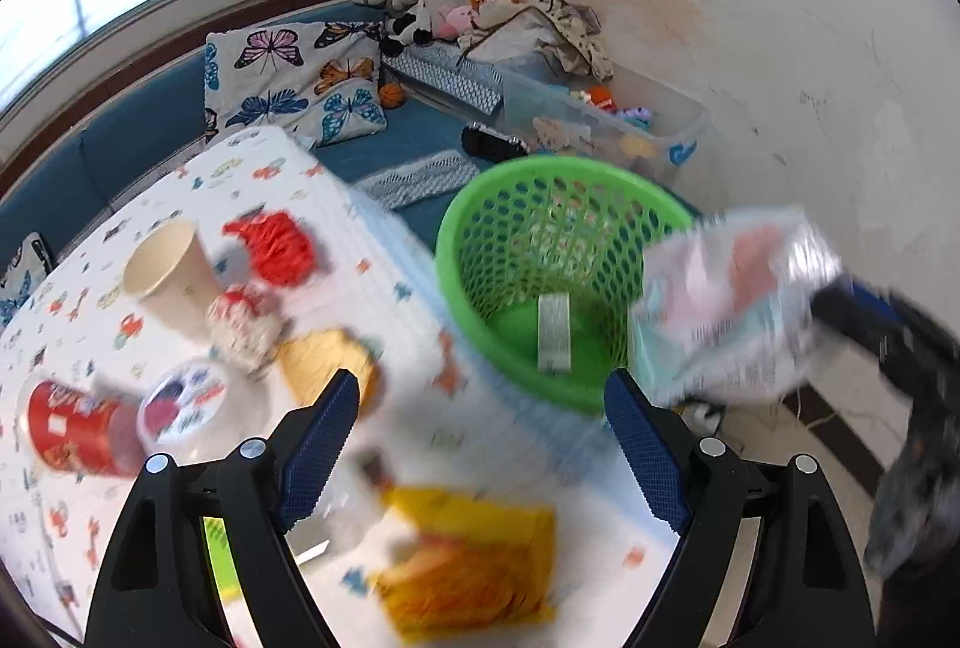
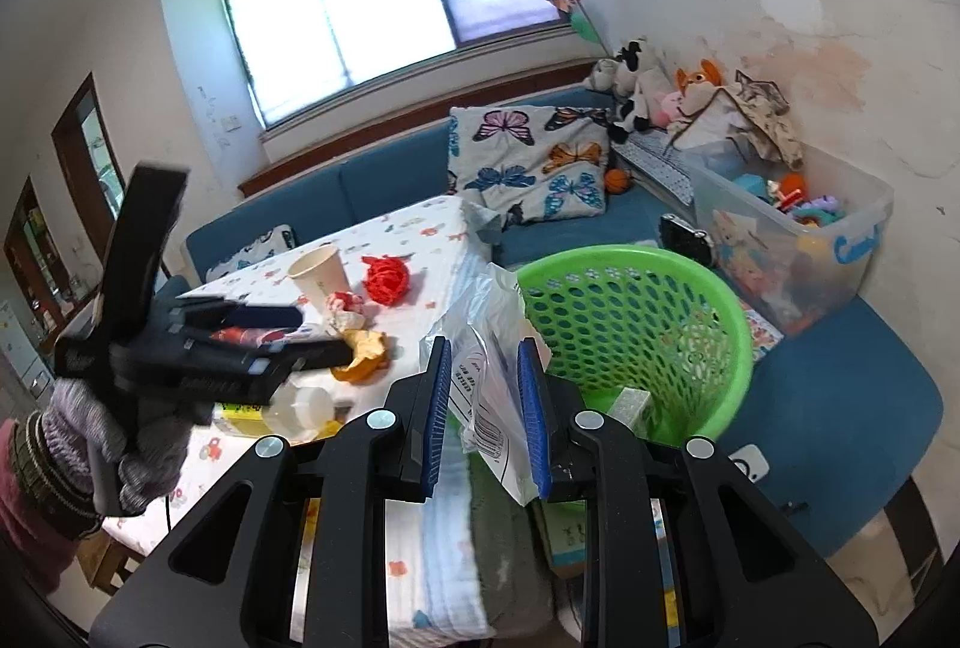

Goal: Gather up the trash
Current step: 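Release the milk carton into the green basket with the left gripper, then grasp the yellow snack packet with the left gripper and lift it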

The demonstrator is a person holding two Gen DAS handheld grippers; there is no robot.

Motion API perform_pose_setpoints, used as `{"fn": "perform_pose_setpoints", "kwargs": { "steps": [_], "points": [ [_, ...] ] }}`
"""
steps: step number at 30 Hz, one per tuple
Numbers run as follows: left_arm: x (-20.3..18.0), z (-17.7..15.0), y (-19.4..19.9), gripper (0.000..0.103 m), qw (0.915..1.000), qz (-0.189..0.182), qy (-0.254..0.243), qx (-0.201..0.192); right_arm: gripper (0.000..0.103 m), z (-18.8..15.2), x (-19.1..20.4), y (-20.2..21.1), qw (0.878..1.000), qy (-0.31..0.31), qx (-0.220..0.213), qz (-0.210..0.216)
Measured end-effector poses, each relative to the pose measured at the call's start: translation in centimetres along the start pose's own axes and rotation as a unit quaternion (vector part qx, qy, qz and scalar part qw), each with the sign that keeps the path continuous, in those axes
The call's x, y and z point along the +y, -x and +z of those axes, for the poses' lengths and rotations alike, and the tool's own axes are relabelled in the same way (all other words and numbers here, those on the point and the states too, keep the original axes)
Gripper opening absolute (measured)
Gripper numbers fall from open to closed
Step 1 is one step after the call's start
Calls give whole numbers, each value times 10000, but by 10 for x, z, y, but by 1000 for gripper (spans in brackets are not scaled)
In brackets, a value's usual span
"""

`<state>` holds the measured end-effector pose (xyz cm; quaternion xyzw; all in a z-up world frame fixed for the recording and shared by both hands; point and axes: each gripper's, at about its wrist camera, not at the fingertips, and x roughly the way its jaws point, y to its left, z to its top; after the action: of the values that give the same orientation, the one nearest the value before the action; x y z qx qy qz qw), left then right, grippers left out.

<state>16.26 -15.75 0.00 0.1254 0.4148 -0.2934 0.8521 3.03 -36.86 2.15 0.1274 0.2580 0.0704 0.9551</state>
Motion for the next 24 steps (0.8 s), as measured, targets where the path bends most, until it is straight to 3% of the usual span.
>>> {"fn": "perform_pose_setpoints", "kwargs": {
  "steps": [5,9,14,24],
  "points": [
    [12,-34,10,81,9996,19,259,108,23,-1,9,-2,10000,5,-13,85],
    [9,-57,16,83,9997,122,188,88,23,-2,16,-3,9999,7,0,164],
    [18,-84,14,83,9979,67,609,218,24,-2,24,-4,9997,63,-13,216],
    [31,-101,-14,89,9940,-21,1051,315,24,-3,29,-6,9996,111,19,251]
  ]
}}
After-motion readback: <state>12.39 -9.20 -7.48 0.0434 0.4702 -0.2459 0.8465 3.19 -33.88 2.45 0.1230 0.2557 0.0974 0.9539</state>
